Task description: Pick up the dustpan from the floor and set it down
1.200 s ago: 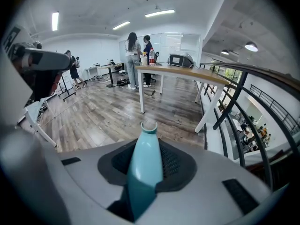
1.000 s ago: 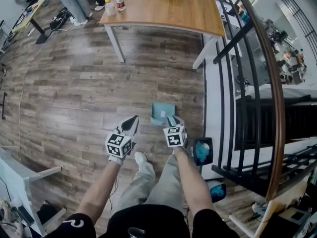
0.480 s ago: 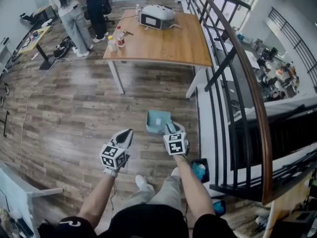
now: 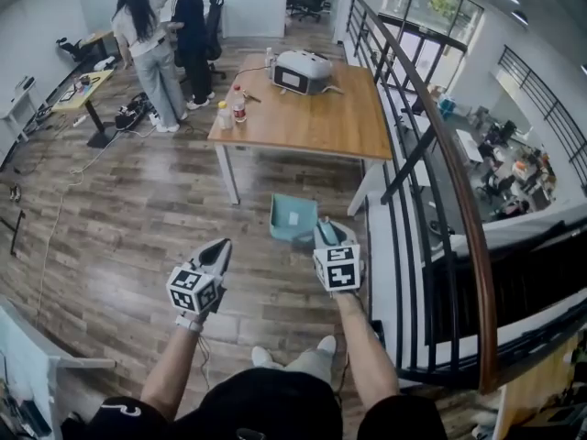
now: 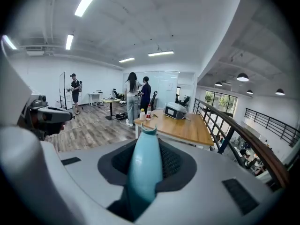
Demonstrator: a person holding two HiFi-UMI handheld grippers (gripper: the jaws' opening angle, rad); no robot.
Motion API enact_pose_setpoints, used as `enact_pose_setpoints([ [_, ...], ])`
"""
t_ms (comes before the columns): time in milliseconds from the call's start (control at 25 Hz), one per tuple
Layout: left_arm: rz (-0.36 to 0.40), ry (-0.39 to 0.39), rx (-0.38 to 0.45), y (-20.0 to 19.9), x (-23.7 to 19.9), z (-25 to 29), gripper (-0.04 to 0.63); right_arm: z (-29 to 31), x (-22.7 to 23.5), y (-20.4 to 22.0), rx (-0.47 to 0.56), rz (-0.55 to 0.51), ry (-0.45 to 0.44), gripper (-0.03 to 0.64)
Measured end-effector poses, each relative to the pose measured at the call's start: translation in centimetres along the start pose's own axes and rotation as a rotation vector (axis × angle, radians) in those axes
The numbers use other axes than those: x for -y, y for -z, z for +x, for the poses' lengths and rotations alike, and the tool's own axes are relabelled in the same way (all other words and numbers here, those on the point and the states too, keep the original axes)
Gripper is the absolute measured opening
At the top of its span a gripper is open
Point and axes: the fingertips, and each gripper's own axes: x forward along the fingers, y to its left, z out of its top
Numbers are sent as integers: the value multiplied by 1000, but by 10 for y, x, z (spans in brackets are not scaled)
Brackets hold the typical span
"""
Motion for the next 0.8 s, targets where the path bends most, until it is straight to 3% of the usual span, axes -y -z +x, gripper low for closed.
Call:
enact_pose_setpoints([
  [320,34,-65,38,-32,-21,-15,-3,-13,-3,-52,100,-17,-3,89],
  [800,41,-73,68,-48,-24,-27,-3,-23,-16,-78,134,-44,-15,91],
])
